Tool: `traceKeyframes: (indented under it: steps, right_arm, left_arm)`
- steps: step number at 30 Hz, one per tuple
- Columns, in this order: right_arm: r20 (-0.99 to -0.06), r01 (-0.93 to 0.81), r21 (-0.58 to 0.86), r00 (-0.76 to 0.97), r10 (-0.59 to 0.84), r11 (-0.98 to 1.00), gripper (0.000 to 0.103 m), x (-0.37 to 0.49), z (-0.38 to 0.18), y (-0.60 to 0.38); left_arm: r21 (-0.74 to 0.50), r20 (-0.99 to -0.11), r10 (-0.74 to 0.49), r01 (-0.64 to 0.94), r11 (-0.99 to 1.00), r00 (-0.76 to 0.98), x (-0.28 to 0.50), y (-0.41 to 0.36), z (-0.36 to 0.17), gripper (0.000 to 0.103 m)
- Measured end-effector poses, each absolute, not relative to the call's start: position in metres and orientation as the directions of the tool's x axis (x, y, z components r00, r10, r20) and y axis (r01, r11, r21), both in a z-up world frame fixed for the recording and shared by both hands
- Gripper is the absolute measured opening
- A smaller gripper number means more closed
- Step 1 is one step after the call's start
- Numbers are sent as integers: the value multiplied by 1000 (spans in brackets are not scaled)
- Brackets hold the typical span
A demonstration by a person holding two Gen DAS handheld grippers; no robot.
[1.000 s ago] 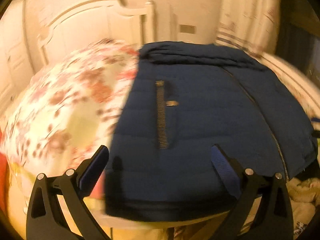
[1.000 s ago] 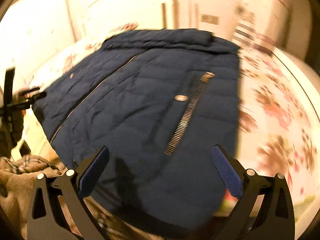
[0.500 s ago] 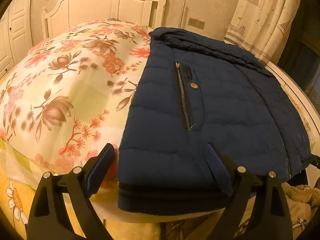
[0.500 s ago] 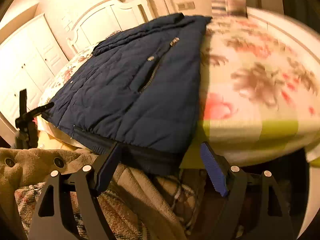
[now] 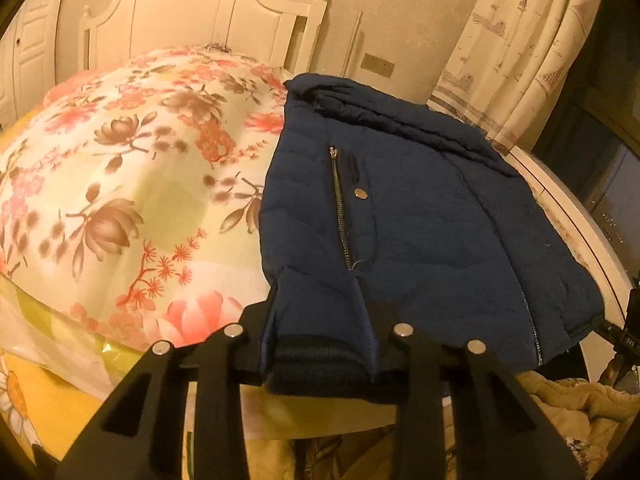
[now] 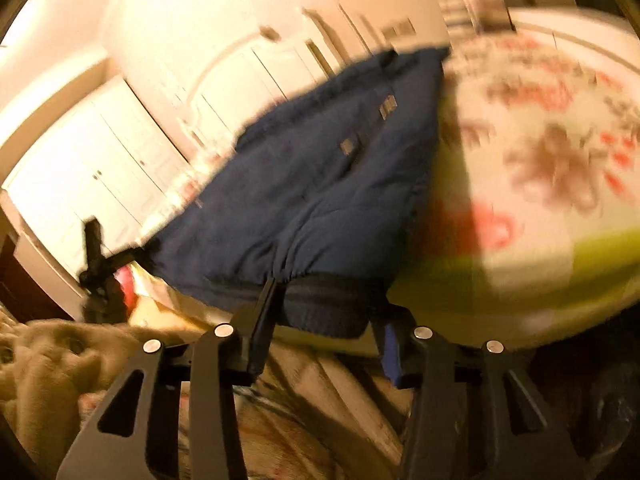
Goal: Fold large clothes
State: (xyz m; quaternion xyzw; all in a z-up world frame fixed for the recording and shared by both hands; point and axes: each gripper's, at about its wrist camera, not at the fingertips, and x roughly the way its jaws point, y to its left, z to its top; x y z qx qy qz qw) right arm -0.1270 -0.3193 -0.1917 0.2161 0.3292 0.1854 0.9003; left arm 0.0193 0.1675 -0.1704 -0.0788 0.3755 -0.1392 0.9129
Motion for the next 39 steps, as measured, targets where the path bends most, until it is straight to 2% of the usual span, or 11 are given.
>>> traceKeyframes:
  steps: [5, 7, 8, 12, 14, 24, 26, 28, 31, 34, 39]
  right_arm:
    - [-515, -167, 533, 714, 475, 829, 49, -114, -200, -322]
    - [-490, -168, 548, 729, 477, 819, 49, -114, -199, -325]
    - [-488, -166, 545, 734, 472, 822, 49, -112, -198, -323]
    - [-490, -175, 470, 764, 421, 865, 43, -115, -189, -313]
    - [-491, -169, 431, 780, 388, 886, 31, -115, -186, -309]
    - [-148, -291, 432, 911, 386, 853, 3, -182, -109, -337]
    - [-29, -337, 418, 923, 383, 843, 3, -211, -88, -349]
    - [-35, -315, 382, 935, 354, 869, 3, -225, -71, -359]
    - [-208, -218, 345, 931, 301, 913, 19, -208, -78, -366]
    - [-355, -122, 488, 877, 324, 864, 91, -178, -123, -378]
    - [-476, -64, 598, 773, 419, 799, 93, -158, -198, -370]
  left_arm:
    - [-284, -671, -311, 154, 946, 673, 25, 169, -182, 69]
    - [-298, -666, -329, 166, 940, 669, 25, 160, -181, 74]
    - [-277, -671, -312, 163, 947, 673, 26, 155, -181, 72]
    - [-270, -656, -318, 180, 946, 685, 25, 149, -178, 27]
    - [-294, -627, -347, 201, 935, 697, 21, 151, -173, 21]
    - [-412, -439, -559, 395, 821, 704, -33, 148, -105, 16]
    - [-426, -406, -600, 438, 792, 689, -53, 151, -92, 16]
    - [-369, -423, -579, 451, 813, 698, -65, 147, -84, 17]
    - [-324, -474, -549, 444, 835, 688, -62, 140, -92, 19]
    - [-377, -516, -545, 397, 837, 660, -48, 146, -116, 21]
    - [-389, -535, -544, 383, 838, 647, -45, 156, -128, 29]
